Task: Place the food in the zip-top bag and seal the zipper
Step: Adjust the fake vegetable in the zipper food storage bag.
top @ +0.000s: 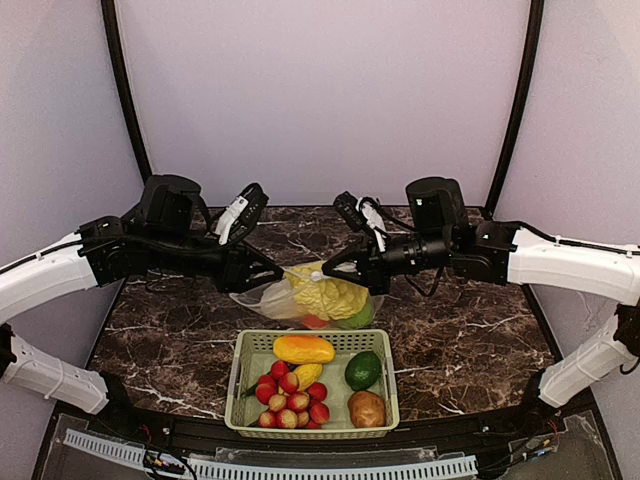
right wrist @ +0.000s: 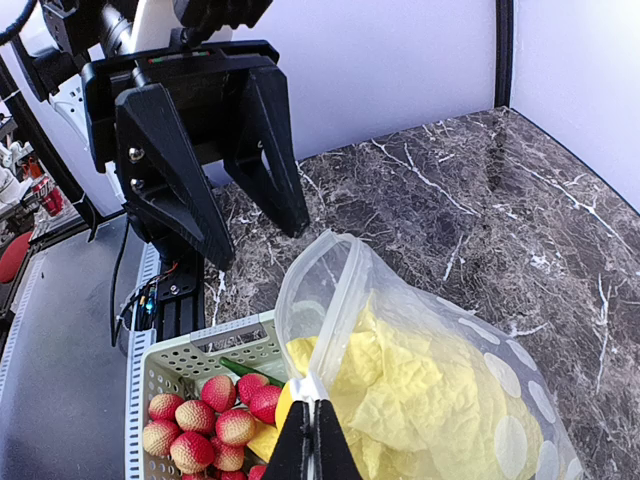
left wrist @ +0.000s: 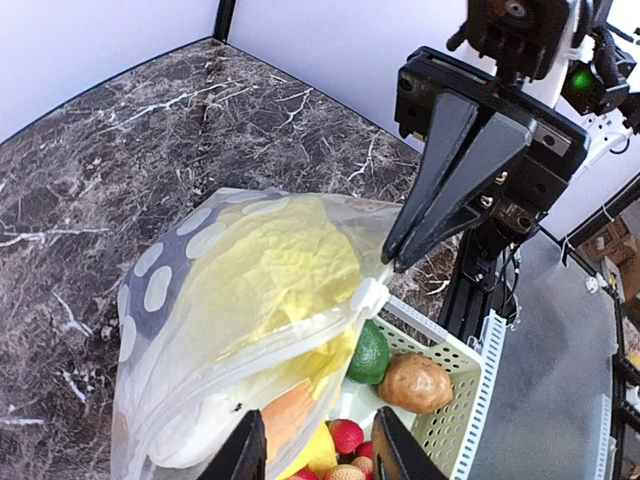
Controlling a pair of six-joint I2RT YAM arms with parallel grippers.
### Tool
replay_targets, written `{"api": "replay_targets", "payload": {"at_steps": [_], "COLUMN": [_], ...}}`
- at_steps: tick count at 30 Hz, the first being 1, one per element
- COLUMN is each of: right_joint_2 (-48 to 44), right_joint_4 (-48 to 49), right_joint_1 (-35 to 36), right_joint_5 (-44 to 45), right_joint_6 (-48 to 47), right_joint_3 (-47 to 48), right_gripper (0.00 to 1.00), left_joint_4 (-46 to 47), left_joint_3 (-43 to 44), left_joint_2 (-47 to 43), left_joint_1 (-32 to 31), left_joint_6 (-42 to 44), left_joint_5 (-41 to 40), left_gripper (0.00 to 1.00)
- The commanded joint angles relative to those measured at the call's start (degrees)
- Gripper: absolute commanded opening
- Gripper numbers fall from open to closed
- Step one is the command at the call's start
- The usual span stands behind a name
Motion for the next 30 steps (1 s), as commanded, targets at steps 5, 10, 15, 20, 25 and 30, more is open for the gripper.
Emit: {"api": "replay_targets", "payload": {"at_steps": [5, 10, 15, 20, 25, 30], "right_joint_2": [-1.71, -2.19, -2.71, -2.95, -3.15, -3.59], "right_joint_4": [4.59, 4.54, 4.35, 4.35, 4.42, 4.44], "right_joint_1": [0.20, 0.24, 0.21, 0.21, 0.20, 0.21], "right_joint_5": [0.02, 0.28, 0.46, 0.54, 0.63, 0.88], "right_joint_6": [1.49, 1.65, 1.63, 1.61, 1.67, 1.61], "right_joint_3": [-0.51, -0.66, -0.80, -1.11, -1.42, -1.86], "right_gripper": [0.00, 0.00, 0.00, 0.00, 0.00, 0.00], "left_joint_4": [8.52, 11.88, 13.51, 14.73, 15.08, 15.96], "left_joint_3": [-6.65, -6.30, -6.29, -5.89, -5.42, -5.92], "left_joint_2": [0.36, 2.16, 3.63, 5.23, 5.78, 6.20], "left_joint_1": [-0.16, -0.17, -0.18, -0.18, -0.08, -0.16], "left_joint_6": [-14.22, -17.07, -18.22, -19.14, -19.20, -19.70], "left_joint_5": [3.27, 4.80, 4.51, 5.56, 4.86, 5.29], "left_gripper": [0.35, 0.37, 0.41, 0.39, 0.25, 0.15]}}
